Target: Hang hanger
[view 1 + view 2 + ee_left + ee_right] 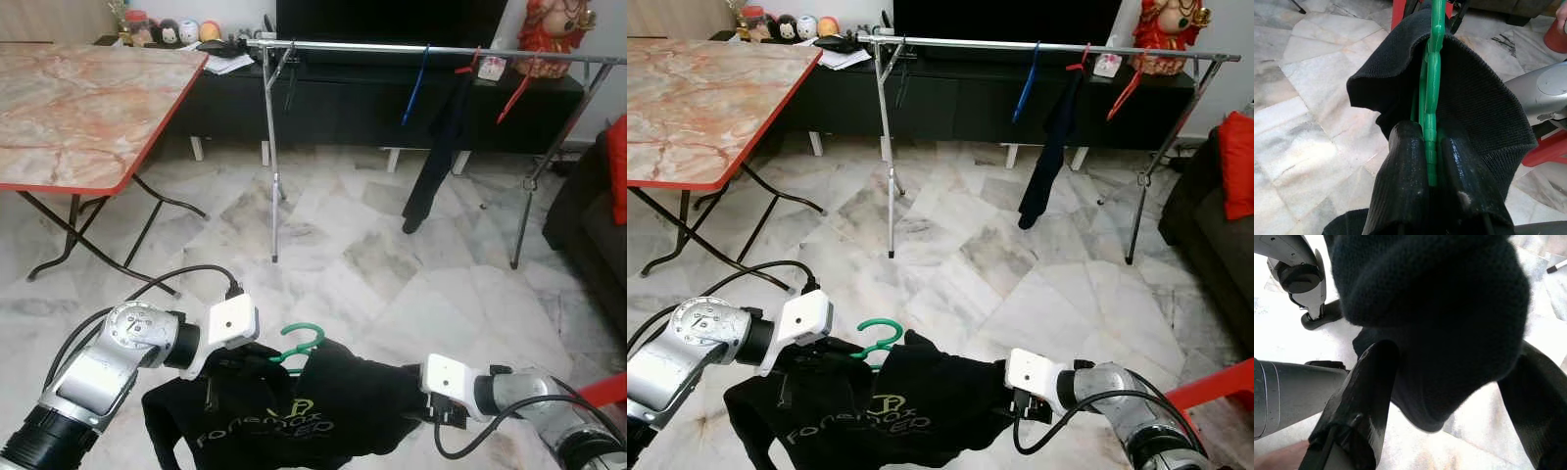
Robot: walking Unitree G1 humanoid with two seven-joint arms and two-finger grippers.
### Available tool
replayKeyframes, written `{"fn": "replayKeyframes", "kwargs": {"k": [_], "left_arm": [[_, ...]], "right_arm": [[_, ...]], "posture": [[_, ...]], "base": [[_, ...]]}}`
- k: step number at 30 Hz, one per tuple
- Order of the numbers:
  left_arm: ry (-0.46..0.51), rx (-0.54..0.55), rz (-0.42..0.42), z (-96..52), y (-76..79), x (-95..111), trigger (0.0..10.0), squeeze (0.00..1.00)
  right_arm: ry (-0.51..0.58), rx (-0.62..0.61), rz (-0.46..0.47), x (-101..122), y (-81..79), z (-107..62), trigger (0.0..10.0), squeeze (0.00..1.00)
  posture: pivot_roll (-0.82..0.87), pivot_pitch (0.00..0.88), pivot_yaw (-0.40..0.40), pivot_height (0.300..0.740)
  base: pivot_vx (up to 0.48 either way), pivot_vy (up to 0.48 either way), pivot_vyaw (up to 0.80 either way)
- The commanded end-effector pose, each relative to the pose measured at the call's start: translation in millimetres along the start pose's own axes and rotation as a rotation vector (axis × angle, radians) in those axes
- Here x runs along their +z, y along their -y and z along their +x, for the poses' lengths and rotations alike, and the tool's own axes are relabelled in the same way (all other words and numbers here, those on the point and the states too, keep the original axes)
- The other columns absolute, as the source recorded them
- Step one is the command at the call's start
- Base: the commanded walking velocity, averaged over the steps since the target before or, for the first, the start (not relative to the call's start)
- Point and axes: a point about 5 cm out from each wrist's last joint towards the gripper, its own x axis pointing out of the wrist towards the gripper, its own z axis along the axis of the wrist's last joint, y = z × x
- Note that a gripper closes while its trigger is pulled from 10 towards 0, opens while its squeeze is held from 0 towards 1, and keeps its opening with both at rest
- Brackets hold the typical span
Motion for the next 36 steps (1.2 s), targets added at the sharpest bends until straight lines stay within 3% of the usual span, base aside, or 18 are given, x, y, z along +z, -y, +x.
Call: {"fn": "replayKeyframes", "kwargs": {"k": [1, 36], "left_arm": [[0.019, -0.012, 0.031, -2.9, 1.6, 8.7, 10.0, 0.0], [0.025, -0.008, 0.031, -2.3, 1.0, 9.6, 10.0, 0.0]], "right_arm": [[0.004, -0.016, 0.005, -0.2, 0.9, 0.1, 0.0, 0.0], [0.024, -0.013, 0.016, 1.1, 0.7, 1.1, 0.0, 0.0]], "posture": [[-0.04, 0.023, -0.073, 0.74], [-0.04, 0.009, -0.071, 0.74]], "base": [[0.0, 0.0, 0.0], [0.0, 0.0, 0.0]]}}
